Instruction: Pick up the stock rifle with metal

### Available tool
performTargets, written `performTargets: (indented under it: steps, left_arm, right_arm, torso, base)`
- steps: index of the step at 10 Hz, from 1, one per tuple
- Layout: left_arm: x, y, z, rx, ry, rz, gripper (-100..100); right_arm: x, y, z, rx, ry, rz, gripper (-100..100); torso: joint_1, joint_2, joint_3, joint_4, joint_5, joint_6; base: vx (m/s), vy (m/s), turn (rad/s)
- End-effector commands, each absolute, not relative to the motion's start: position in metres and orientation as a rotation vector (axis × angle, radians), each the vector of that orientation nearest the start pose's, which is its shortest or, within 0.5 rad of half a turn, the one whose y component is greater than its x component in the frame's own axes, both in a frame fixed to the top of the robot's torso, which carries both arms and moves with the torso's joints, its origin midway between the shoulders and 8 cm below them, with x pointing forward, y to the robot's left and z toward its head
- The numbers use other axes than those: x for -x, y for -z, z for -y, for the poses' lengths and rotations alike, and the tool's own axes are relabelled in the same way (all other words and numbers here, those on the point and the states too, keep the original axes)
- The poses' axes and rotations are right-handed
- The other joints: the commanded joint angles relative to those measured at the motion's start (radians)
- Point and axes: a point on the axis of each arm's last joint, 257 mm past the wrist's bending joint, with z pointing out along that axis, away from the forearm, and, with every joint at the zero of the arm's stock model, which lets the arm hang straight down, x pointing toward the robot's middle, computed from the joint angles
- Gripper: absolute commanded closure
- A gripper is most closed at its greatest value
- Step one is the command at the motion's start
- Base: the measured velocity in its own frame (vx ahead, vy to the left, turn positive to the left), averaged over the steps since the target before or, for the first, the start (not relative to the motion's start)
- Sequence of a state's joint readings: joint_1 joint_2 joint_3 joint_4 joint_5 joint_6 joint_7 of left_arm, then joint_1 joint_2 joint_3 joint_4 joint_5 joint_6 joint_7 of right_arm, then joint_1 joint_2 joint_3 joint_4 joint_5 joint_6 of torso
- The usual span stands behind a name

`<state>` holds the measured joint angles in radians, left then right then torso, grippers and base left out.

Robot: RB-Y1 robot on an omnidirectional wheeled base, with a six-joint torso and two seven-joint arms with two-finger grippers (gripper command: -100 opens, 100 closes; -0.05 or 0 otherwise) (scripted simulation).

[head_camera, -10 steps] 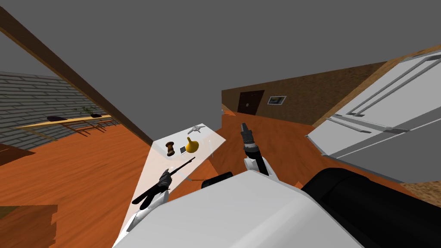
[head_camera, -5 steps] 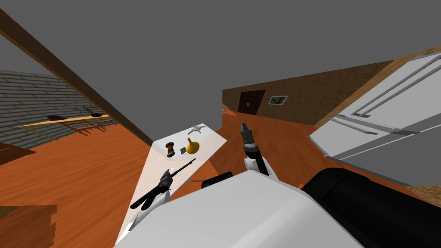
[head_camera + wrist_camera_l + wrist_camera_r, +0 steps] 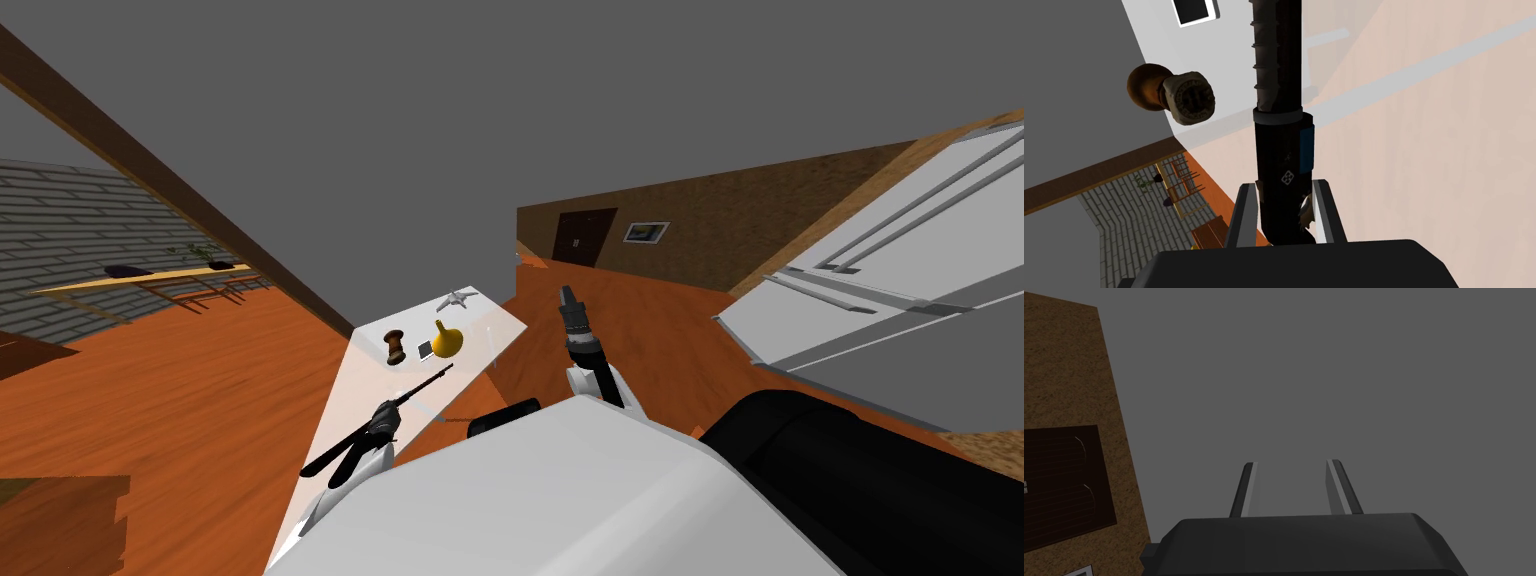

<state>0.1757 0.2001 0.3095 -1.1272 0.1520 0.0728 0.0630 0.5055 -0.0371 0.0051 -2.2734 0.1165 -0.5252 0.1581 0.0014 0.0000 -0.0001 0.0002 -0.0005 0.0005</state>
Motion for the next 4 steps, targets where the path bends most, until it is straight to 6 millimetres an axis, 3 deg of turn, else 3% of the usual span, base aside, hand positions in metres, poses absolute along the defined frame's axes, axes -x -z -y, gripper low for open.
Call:
performTargets:
  steps: [1, 2, 3, 4]
  left_arm:
    - [-0.347, 0.4877, -0.49, 1.868, 0.565, -1.207, 0]
    - [-0.3479, 0.4817, -0.4944, 1.871, 0.563, -1.205, 100]
    - [-0.3481, 0.4841, -0.4927, 1.867, 0.566, -1.205, 100]
    - [-0.3478, 0.4843, -0.4928, 1.869, 0.565, -1.206, 0]
  right_arm:
    - [-0.3436, -0.0224, 0.2591, -0.481, -1.091, -0.732, 0]
    - [-0.3436, -0.0224, 0.2591, -0.481, -1.091, -0.732, 0]
    - [-0.3437, -0.0225, 0.2591, -0.48, -1.091, -0.732, 0]
    - [-0.3437, -0.0224, 0.2591, -0.481, -1.091, -0.732, 0]
  torso:
    - [0.0, 0.0, 0.0, 0.0, 0.0, 0.0]
    - [0.0, 0.0, 0.0, 0.0, 0.0, 0.0]
    - [-0.002, 0.004, 0.002, 0.001, 0.0, 0.0]
    - [-0.002, 0.004, 0.002, 0.001, -0.001, 0.0]
  base:
    - [0.0, 0.0, 0.0]
    - [-0.078, -0.03, -0.035]
    - [-0.05, -0.018, -0.006]
    - [-0.006, -0.003, 0.004]
